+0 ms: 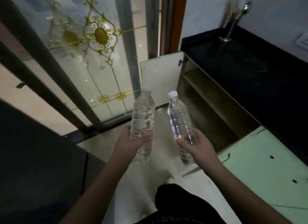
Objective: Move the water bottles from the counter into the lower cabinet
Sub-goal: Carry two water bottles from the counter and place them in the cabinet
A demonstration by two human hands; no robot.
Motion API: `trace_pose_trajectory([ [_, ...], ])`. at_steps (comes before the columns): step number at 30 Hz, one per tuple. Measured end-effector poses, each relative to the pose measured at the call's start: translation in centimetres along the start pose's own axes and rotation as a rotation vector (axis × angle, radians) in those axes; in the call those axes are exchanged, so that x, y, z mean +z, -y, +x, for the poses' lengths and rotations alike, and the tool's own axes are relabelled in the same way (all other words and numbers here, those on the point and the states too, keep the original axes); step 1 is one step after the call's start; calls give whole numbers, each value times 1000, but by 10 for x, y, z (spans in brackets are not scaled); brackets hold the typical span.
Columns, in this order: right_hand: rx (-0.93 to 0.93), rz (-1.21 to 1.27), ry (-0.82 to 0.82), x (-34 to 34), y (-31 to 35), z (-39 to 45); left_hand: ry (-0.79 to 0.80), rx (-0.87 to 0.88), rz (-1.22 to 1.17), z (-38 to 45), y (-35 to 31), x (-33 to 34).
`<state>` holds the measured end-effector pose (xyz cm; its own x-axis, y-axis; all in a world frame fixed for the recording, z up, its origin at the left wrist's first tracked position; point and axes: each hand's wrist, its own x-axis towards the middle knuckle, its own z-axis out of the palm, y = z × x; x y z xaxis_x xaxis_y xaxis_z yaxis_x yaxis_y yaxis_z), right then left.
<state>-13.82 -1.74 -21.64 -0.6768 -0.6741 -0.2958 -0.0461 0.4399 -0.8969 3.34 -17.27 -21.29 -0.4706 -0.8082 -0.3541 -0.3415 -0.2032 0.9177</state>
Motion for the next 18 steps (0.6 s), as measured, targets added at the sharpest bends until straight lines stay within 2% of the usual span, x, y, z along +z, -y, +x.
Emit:
trace_pose_trajectory([
  [9,138,72,-127,-32,0,154,224,-37,105,165,-50,79],
  [18,279,54,-188,-61,-2,256,408,-120,225,281,-91,126],
])
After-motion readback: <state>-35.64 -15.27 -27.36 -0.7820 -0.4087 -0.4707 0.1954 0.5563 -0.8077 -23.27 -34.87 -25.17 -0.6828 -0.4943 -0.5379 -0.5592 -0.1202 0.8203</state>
